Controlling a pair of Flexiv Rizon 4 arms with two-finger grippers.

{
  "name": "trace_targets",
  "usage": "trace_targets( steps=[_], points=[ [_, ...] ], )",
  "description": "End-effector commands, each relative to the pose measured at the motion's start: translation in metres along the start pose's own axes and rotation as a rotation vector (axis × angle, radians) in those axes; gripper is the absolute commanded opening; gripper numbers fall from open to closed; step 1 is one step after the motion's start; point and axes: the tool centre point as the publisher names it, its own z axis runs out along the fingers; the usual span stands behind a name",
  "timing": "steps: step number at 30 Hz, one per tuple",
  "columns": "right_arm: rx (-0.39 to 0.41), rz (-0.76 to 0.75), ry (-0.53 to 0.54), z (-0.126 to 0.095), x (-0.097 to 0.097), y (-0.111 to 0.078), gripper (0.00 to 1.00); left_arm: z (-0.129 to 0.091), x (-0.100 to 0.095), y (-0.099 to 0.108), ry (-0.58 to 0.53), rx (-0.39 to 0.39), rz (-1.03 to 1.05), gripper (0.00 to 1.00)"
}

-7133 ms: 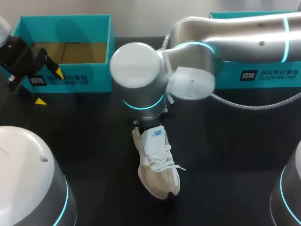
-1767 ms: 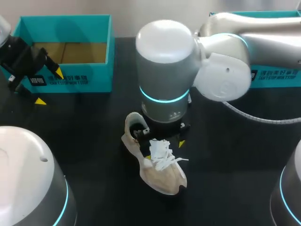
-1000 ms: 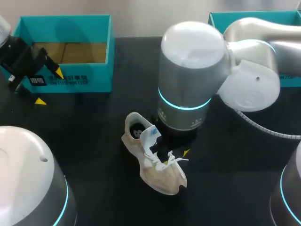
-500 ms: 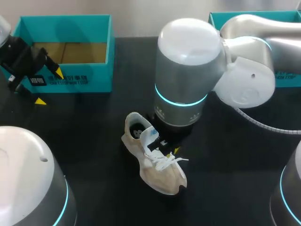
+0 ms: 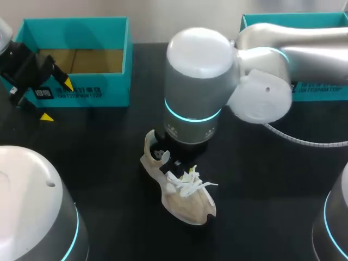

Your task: Take the shoe out of the shoebox, open the shoe tongue, remove and reinsert the insole, then place the shoe into the shoebox

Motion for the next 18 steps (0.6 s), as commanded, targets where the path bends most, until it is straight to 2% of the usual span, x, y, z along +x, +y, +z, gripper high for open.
trace_targets(
  steps=[1, 8, 18],
  points=[
    [0.019, 0.000, -0.024, 0.014, 0.013, 0.013, 0.22, 0.000, 0.001, -0.001, 0.001, -0.004, 0.000, 1.00],
    [0.018, 0.018, -0.038, 0.026, 0.015, 0.019, 0.21, 0.000, 0.001, -0.001, 0.001, -0.004, 0.000, 1.00],
    [0.018, 0.081, -0.090, 0.037, 0.000, 0.029, 0.16, 0.000, 0.001, -0.001, 0.001, -0.004, 0.000, 1.00]
  ],
)
